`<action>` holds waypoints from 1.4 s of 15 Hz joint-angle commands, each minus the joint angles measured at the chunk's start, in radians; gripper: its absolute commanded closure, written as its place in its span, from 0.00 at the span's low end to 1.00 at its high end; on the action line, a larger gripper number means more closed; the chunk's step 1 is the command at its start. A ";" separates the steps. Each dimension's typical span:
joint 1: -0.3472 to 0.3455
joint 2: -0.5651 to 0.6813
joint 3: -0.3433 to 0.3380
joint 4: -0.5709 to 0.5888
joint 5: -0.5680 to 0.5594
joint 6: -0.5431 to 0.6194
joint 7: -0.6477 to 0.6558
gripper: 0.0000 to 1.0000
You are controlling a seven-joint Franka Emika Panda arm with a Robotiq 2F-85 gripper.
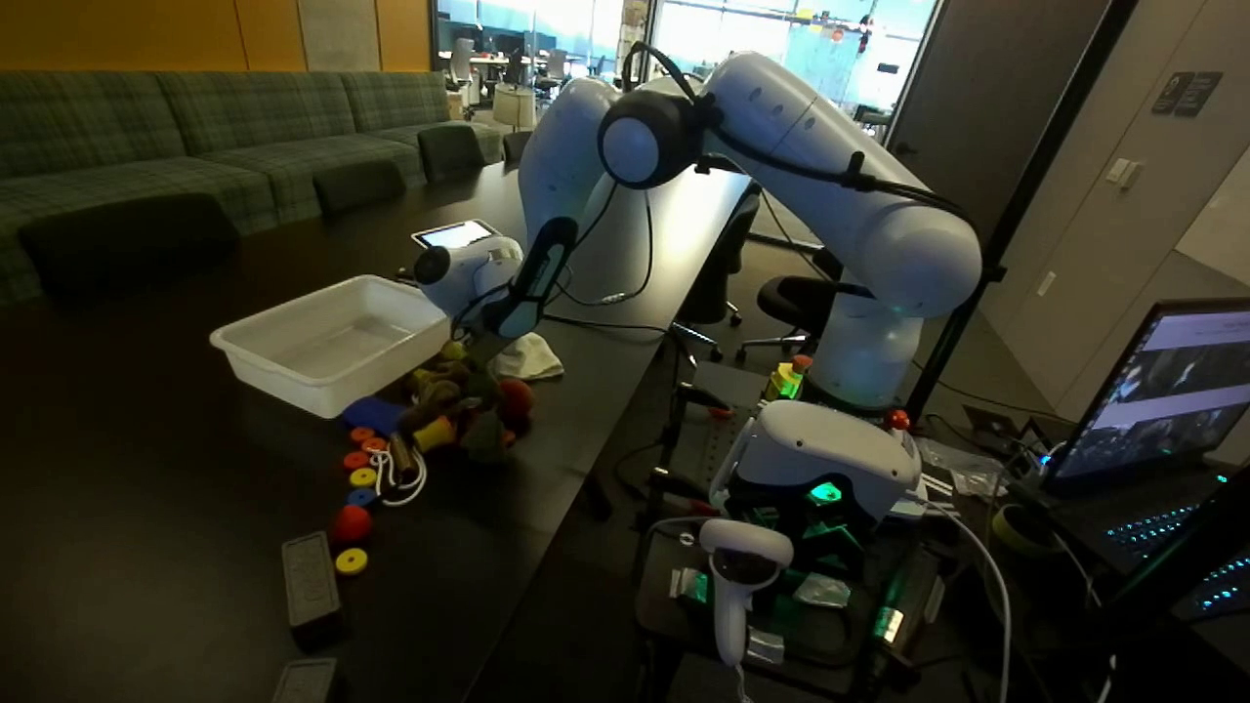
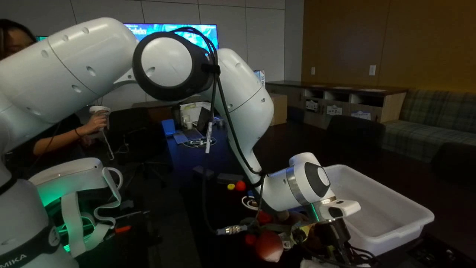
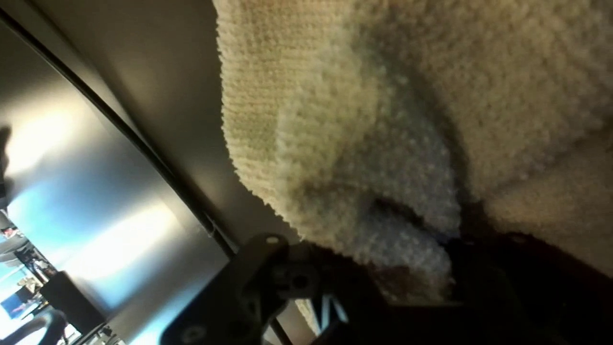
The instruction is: Pick up the cloth and move the objects on the table with the cloth, then put the cloth in the box
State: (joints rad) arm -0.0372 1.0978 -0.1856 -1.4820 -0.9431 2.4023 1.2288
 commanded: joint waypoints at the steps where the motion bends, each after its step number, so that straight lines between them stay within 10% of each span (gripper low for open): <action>1: 0.034 -0.026 0.021 -0.055 0.047 0.061 -0.034 0.85; 12: 0.295 -0.104 0.084 -0.153 0.152 -0.002 0.021 0.85; 21: 0.518 -0.053 0.151 -0.020 0.297 -0.204 0.077 0.85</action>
State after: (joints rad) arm 0.4268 1.0103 -0.0516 -1.5719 -0.6987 2.2613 1.2836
